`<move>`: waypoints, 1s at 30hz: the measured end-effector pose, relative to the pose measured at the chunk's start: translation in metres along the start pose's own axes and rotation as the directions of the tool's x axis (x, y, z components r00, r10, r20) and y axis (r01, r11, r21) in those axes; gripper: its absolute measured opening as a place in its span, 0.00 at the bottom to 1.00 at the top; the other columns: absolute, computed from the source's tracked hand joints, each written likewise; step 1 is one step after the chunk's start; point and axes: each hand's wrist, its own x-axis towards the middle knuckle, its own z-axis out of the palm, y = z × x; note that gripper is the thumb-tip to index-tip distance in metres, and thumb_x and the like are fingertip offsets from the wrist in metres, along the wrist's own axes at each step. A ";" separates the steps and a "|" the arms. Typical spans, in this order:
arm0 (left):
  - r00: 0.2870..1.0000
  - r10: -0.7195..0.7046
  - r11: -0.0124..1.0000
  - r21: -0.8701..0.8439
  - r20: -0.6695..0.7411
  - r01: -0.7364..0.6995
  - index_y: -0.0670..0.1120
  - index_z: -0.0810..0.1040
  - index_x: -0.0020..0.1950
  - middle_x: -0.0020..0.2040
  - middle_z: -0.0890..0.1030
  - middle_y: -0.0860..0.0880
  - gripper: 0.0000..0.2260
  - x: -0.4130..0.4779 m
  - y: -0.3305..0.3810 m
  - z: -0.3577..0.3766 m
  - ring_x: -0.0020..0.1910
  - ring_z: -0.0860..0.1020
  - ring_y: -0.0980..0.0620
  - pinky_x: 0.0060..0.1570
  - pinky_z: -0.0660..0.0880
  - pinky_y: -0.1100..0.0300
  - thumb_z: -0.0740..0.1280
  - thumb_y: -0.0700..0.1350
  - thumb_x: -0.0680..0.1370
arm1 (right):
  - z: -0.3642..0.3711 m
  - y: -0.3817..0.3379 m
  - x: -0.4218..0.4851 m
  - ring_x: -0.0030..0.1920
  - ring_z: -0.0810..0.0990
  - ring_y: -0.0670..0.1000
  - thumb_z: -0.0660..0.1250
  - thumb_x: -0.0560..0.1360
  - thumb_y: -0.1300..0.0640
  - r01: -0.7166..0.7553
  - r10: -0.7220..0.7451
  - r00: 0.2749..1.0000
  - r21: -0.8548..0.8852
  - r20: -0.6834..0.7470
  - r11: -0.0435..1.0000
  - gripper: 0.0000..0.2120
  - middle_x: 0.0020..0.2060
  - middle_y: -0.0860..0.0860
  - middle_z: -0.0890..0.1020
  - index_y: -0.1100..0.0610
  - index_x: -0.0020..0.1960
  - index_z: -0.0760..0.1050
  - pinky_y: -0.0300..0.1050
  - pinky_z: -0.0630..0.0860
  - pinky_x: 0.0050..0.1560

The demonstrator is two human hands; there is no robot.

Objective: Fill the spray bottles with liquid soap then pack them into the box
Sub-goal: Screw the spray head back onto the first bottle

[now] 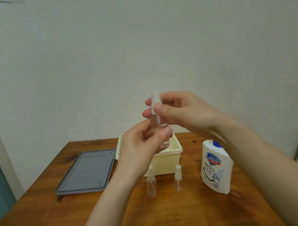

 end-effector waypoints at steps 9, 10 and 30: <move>0.984 0.121 0.990 0.082 -0.132 -0.111 0.49 0.80 0.46 0.41 0.83 0.47 0.06 0.001 -0.002 0.003 0.42 0.82 0.54 0.40 0.80 0.62 0.69 0.40 0.72 | 0.016 0.005 0.004 0.42 0.81 0.45 0.65 0.75 0.60 0.091 -0.090 0.988 0.003 -0.127 0.996 0.03 0.39 0.48 0.83 0.55 0.46 0.77 0.39 0.77 0.44; 0.979 0.132 0.988 0.105 -0.156 -0.117 0.49 0.80 0.46 0.40 0.83 0.47 0.05 0.001 -0.004 0.004 0.42 0.81 0.54 0.41 0.81 0.58 0.69 0.40 0.72 | 0.018 0.006 0.004 0.41 0.80 0.45 0.65 0.75 0.61 0.102 -0.100 0.985 0.006 -0.138 0.995 0.03 0.39 0.49 0.83 0.56 0.45 0.78 0.37 0.77 0.43; 0.940 0.227 0.918 0.378 -0.253 -0.120 0.54 0.76 0.45 0.34 0.78 0.51 0.03 0.006 -0.017 0.011 0.35 0.75 0.57 0.34 0.71 0.71 0.67 0.46 0.74 | 0.036 0.028 0.008 0.43 0.82 0.47 0.67 0.74 0.59 0.073 -0.113 0.900 -0.110 -0.420 0.991 0.04 0.37 0.51 0.83 0.60 0.45 0.79 0.47 0.78 0.49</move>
